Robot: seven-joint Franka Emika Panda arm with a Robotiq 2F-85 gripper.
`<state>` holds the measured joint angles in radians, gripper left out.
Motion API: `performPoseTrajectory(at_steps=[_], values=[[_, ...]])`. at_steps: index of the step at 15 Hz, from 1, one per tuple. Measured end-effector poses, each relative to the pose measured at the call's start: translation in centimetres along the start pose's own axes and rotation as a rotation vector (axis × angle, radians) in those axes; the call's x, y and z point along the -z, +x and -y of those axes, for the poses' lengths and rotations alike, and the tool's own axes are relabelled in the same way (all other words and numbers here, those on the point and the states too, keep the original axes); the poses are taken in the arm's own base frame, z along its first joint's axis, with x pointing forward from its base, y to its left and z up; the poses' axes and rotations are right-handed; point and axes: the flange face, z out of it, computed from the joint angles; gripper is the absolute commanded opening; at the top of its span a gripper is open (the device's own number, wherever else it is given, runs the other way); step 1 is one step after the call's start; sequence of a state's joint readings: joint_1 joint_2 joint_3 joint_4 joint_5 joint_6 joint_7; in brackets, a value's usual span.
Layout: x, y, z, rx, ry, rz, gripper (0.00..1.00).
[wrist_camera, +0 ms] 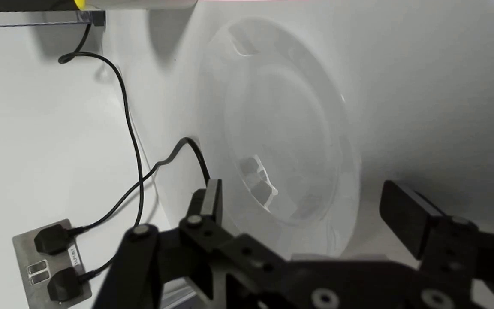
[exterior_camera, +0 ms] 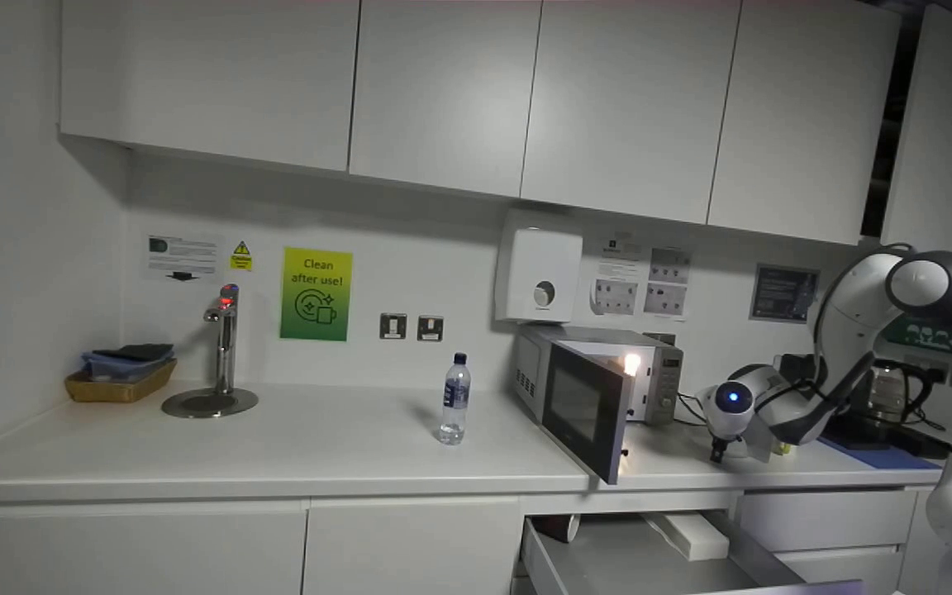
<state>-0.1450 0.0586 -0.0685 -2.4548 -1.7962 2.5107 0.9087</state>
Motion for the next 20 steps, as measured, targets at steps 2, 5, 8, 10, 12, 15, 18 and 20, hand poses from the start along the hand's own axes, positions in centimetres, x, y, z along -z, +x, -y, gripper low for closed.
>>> performPoseTrajectory(at_steps=[2, 5, 8, 10, 12, 15, 18, 20], values=[[-0.2, 0.0, -0.1, -0.002, -0.001, 0.002, 1.0], [-0.4, -0.2, -0.2, -0.004, -0.002, 0.007, 1.0], [-0.6, -0.3, -0.3, -0.006, -0.003, 0.012, 0.9], [-0.7, -0.4, -0.4, -0.007, -0.003, 0.015, 0.67], [-0.8, -0.5, -0.3, -0.007, -0.002, 0.018, 0.5], [-1.2, -0.7, 0.1, -0.001, 0.005, 0.027, 0.27], [-1.5, -0.9, 0.5, 0.006, 0.012, 0.034, 0.05], [-1.7, -1.0, 0.8, 0.009, 0.016, 0.039, 0.0]])
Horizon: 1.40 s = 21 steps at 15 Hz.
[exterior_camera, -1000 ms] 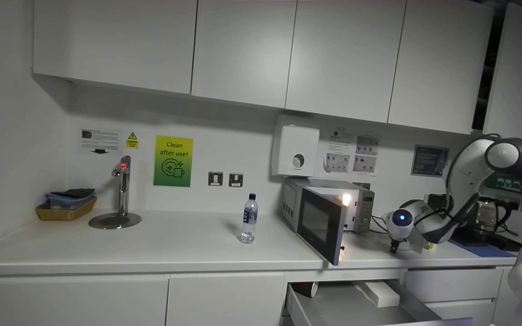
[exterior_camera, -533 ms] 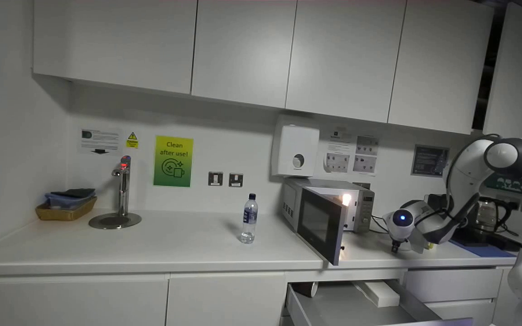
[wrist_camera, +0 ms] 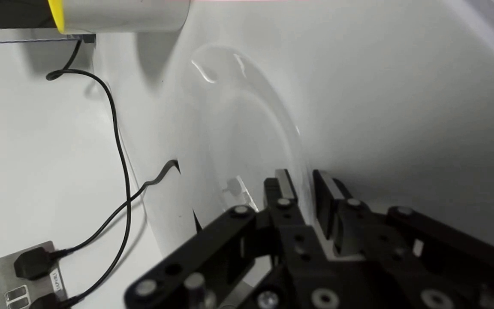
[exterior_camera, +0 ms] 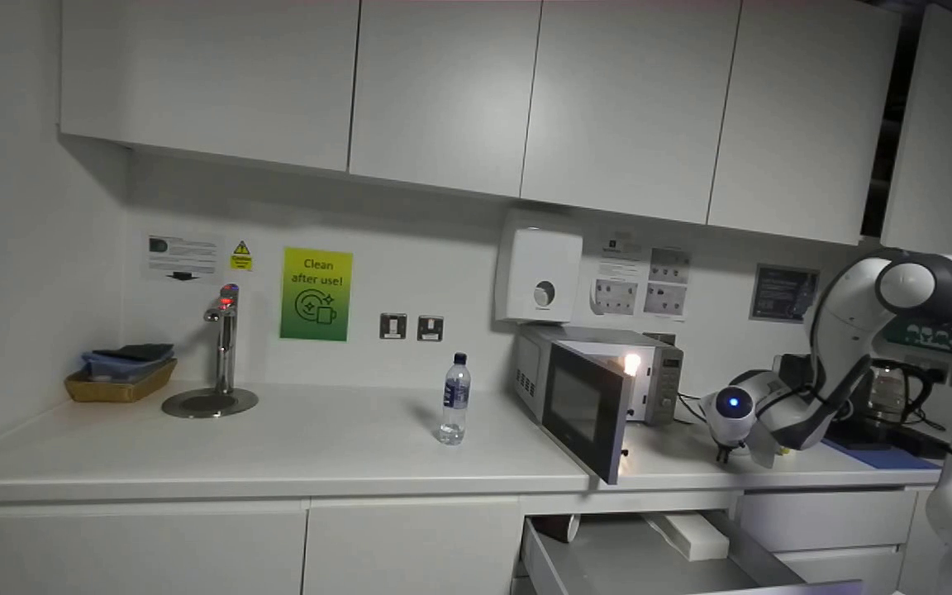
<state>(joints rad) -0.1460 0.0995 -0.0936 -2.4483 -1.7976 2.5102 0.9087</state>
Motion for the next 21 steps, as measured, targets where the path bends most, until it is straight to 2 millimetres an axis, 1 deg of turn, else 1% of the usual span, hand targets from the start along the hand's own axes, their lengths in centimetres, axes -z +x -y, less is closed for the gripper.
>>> performPoseTrajectory(at_steps=[8, 12, 15, 21], values=[[-0.2, 0.1, -0.1, 0.001, -0.004, 0.003, 0.01], [0.2, 0.6, 0.2, 0.005, -0.001, -0.007, 0.01], [1.6, 1.8, 0.7, 0.015, 0.015, -0.027, 0.01], [5.9, 5.0, 1.9, 0.068, 0.082, -0.058, 0.01]])
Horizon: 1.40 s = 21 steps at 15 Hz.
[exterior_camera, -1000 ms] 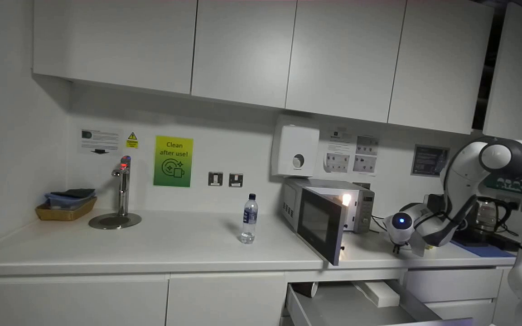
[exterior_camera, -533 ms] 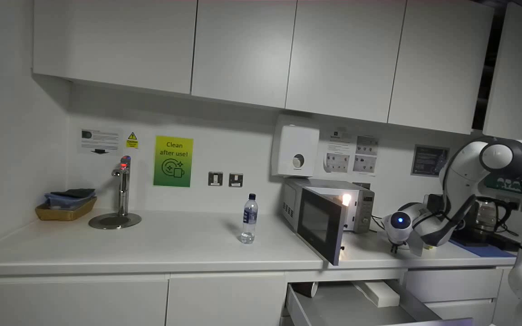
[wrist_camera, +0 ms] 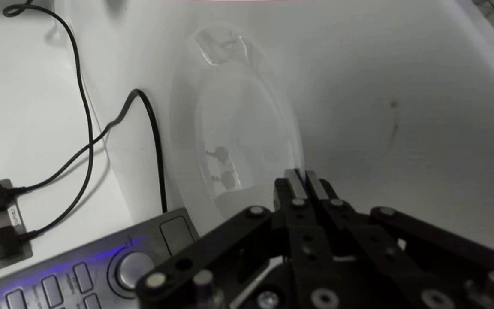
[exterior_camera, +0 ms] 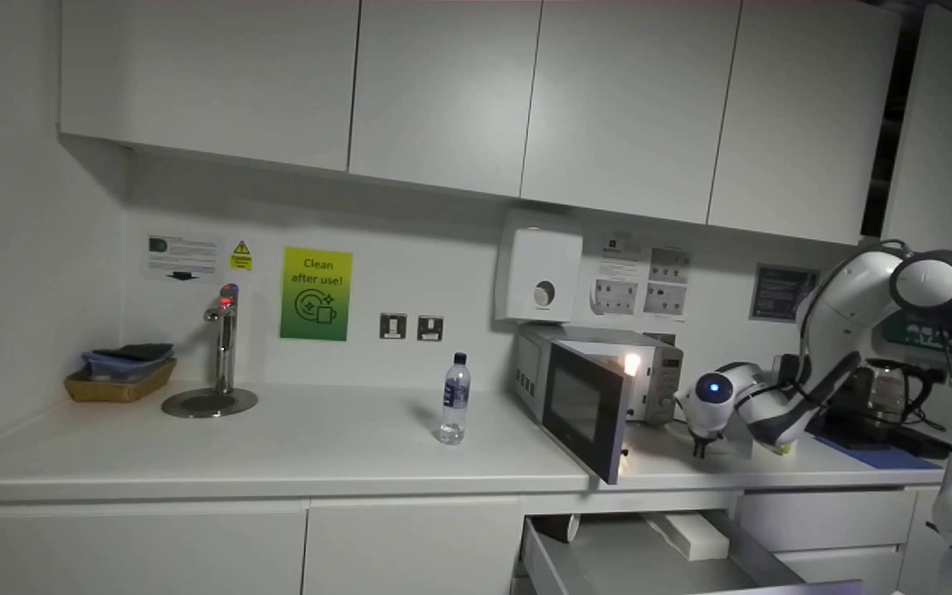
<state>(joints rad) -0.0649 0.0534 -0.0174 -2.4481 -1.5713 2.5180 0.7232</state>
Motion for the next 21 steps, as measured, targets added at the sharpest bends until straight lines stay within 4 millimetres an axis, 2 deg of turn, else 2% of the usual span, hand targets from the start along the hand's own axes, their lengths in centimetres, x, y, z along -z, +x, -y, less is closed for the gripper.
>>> performPoseTrajectory(at_steps=[11, 21], values=[[7.5, 3.7, -0.5, 0.168, 0.054, -0.082, 0.01], [11.4, 6.1, -0.4, 0.265, 0.026, -0.171, 0.01]])
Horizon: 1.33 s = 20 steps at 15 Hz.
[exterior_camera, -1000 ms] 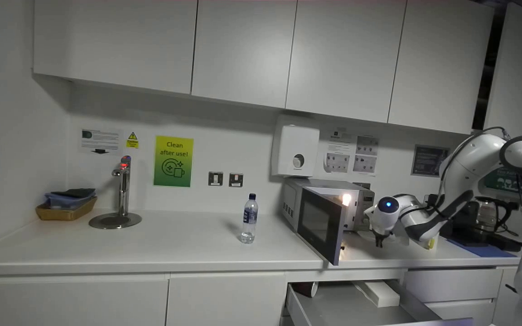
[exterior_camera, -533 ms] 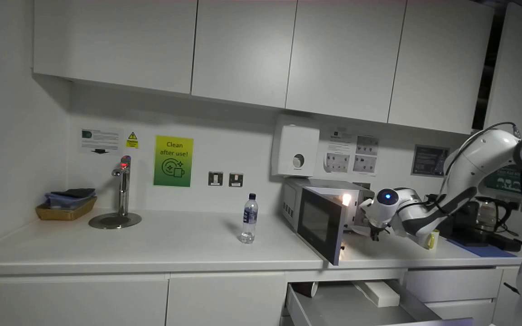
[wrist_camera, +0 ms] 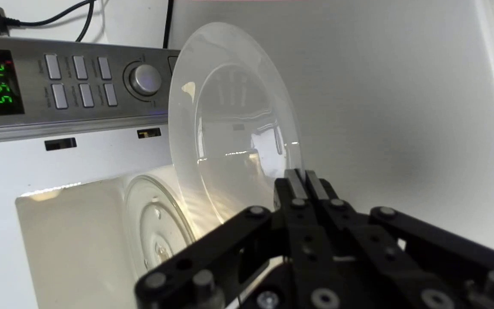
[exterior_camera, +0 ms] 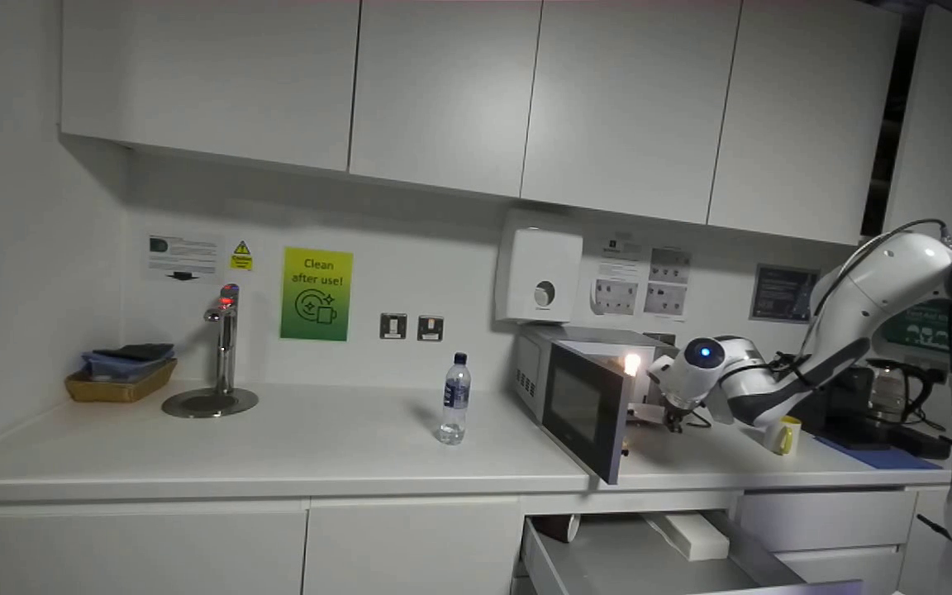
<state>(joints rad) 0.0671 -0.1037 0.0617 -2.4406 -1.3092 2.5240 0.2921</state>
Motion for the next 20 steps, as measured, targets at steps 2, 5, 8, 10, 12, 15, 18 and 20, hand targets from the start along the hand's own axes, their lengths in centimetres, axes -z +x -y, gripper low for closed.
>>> performPoseTrajectory(at_steps=[2, 5, 8, 10, 12, 15, 18, 20], values=[[0.4, 0.5, -0.2, 0.0, -0.004, -0.017, 0.01], [0.9, 1.1, -0.6, -0.002, -0.008, -0.042, 0.01], [1.4, 1.6, -1.1, 0.006, -0.015, -0.063, 0.01], [1.6, 2.0, -1.4, 0.024, -0.021, -0.074, 0.01], [1.8, 2.4, -1.9, 0.045, -0.026, -0.086, 0.01], [2.0, 3.1, -2.2, 0.079, -0.026, -0.117, 0.01], [2.0, 3.9, -2.4, 0.113, -0.017, -0.162, 0.01], [1.9, 4.2, -2.4, 0.136, -0.01, -0.189, 0.01]])
